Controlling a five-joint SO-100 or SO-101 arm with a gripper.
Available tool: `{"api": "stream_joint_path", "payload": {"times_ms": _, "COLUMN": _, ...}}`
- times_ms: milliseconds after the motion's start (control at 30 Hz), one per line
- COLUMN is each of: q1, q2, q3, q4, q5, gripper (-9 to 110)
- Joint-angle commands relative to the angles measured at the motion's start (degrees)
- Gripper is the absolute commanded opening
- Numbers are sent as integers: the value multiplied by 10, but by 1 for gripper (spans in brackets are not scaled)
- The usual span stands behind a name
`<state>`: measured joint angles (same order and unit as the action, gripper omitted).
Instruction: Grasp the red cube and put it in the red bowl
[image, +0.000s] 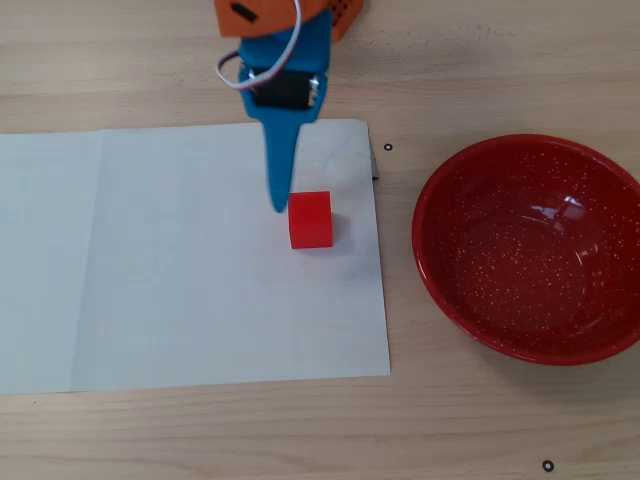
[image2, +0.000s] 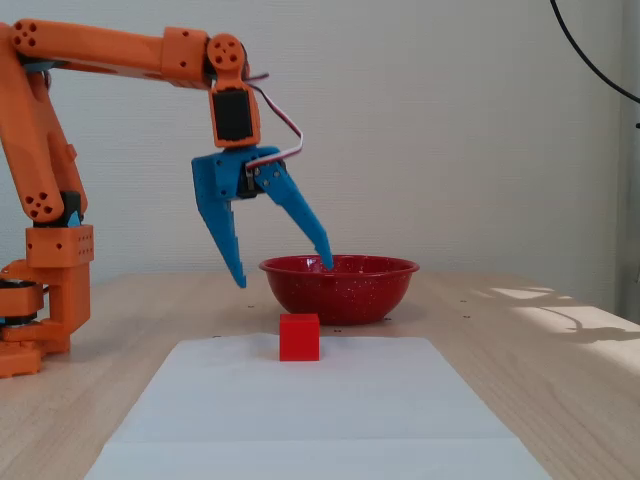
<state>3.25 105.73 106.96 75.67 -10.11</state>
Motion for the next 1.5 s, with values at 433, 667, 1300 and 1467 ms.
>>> {"api": "stream_joint_path", "payload": {"times_ms": 433, "q1": 23, "q2": -31, "q3": -104, "q4": -21, "q5": -5, "gripper": 51}}
{"api": "stream_joint_path", "payload": {"times_ms": 667, "q1": 14, "q2": -58, "q3": -105, "q4": -31, "q5": 5, "gripper": 51}}
{"api": "stream_joint_path", "payload": {"times_ms": 1300, "q1": 1, "q2": -138, "q3": -103, "q4": -89, "q5": 28, "gripper": 52}}
{"api": "stream_joint_path", "payload": {"times_ms": 1467, "q1": 0, "q2": -161, "q3": -104, "q4": -109, "q5": 29, "gripper": 52}}
